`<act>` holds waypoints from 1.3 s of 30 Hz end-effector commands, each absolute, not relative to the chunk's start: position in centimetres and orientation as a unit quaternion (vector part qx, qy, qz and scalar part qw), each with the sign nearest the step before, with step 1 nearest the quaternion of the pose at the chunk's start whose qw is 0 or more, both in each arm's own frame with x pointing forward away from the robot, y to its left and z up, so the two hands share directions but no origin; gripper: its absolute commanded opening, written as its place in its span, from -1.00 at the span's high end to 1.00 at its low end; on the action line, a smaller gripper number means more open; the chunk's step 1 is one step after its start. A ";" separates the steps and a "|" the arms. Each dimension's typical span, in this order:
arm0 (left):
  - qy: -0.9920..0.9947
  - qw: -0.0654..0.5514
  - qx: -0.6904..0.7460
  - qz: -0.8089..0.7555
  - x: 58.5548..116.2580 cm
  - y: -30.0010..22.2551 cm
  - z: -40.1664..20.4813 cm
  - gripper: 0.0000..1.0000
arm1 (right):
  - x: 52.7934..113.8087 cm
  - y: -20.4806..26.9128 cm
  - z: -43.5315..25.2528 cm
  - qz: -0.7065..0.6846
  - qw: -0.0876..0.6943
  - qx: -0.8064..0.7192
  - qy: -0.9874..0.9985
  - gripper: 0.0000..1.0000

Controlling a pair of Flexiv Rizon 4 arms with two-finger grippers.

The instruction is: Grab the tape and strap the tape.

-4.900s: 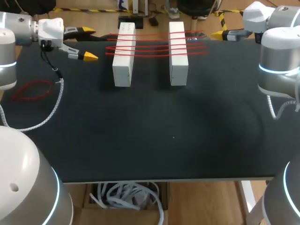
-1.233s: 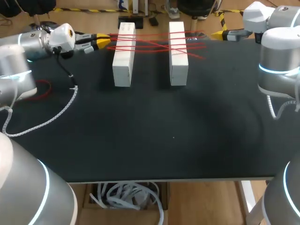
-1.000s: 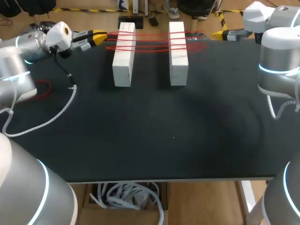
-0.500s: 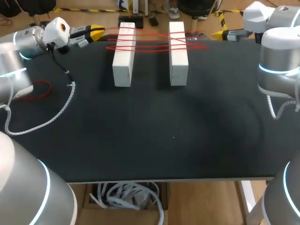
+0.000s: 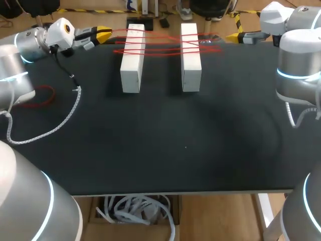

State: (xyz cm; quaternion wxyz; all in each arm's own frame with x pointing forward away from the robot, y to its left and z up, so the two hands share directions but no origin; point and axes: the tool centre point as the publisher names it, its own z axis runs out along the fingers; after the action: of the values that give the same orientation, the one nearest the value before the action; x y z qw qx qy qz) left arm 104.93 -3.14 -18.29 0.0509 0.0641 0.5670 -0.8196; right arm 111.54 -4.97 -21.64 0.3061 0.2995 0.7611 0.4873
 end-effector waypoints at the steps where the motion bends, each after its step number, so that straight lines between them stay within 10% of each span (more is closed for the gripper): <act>1: 0.559 0.048 0.073 -0.824 104.5 -3.9 -17.4 1.00 | 111.5 -5.0 -21.6 0.488 0.306 0.299 0.761 -1.00; 39: 0.520 0.048 0.058 -0.851 95.5 -8.4 -8.6 1.00 | 111.5 -5.0 -21.6 0.488 0.306 0.299 0.761 -1.00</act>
State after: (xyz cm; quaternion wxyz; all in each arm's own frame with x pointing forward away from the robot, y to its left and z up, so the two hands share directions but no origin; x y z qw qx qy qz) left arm 95.60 -8.23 -9.09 0.0457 0.0628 0.5172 -0.8523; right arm 111.54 -4.98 -21.64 0.3061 0.2995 0.7611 0.4873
